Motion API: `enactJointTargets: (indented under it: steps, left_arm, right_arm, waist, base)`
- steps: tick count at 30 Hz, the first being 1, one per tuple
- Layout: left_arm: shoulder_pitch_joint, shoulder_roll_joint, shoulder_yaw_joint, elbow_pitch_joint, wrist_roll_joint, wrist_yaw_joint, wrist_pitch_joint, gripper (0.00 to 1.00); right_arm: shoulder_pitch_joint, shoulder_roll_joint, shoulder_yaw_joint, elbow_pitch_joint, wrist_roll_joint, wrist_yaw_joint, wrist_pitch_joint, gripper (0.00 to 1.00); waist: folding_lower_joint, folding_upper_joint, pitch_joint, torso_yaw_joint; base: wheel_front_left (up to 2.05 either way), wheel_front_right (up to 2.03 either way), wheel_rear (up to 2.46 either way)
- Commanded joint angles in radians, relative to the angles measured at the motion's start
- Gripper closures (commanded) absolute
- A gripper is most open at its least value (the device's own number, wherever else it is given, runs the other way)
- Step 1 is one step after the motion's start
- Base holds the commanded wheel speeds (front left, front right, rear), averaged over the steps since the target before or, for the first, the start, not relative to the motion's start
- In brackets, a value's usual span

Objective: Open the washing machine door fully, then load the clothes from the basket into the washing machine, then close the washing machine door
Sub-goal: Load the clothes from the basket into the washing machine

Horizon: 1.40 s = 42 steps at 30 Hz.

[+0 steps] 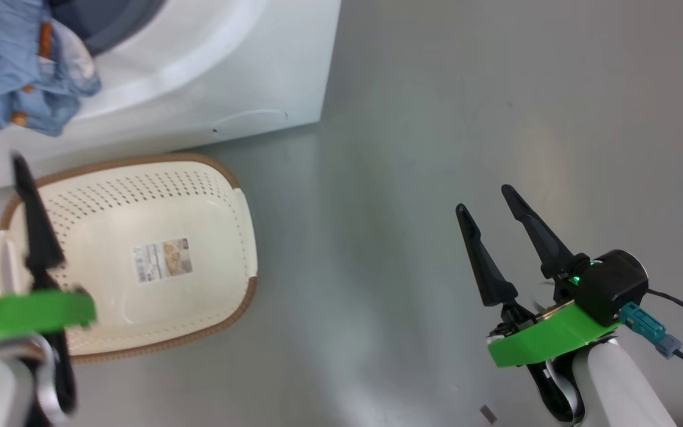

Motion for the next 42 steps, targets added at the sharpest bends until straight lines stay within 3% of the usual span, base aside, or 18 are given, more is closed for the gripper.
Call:
enactJointTargets:
  steps: [1,5,16,29,42]
  left_arm:
    - [0.019,0.031,0.032,-0.033,0.011,0.015,0.001,0.0]
    - [0.141,-0.008,-0.008,-0.089,0.013,0.048,0.0,0.0]
    - [0.293,-0.057,-0.064,-0.075,-0.006,0.059,-0.006,0.0]
    - [0.369,-0.075,-0.082,-0.054,-0.035,0.056,-0.009,0.0]
    - [0.402,-0.076,-0.083,-0.059,-0.047,0.061,-0.009,0.0]
  right_arm:
    - [0.027,-0.004,0.018,-0.018,-0.008,0.002,-0.003,0.0]
    - [0.054,-0.01,0.004,-0.009,-0.021,0.002,0.009,0.0]
    - [0.158,-0.012,-0.035,-0.038,-0.039,0.002,0.06,0.0]
    - [0.257,0.019,-0.082,-0.103,-0.053,0.002,0.1,0.0]
    - [0.297,0.036,-0.093,-0.131,-0.06,0.002,0.121,0.0]
  waist:
    - [0.0,0.0,-0.038,0.026]
    - [0.0,0.0,-0.099,0.054]
    - [0.0,0.0,-0.245,0.099]
    - [0.0,0.0,-0.348,0.11]
    - [0.0,0.0,-0.382,0.107]
  base:
    - [0.0,0.0,0.0]
    - [0.0,0.0,0.0]
    - [0.0,0.0,0.0]
    - [0.0,0.0,0.0]
    - [0.0,0.0,0.0]
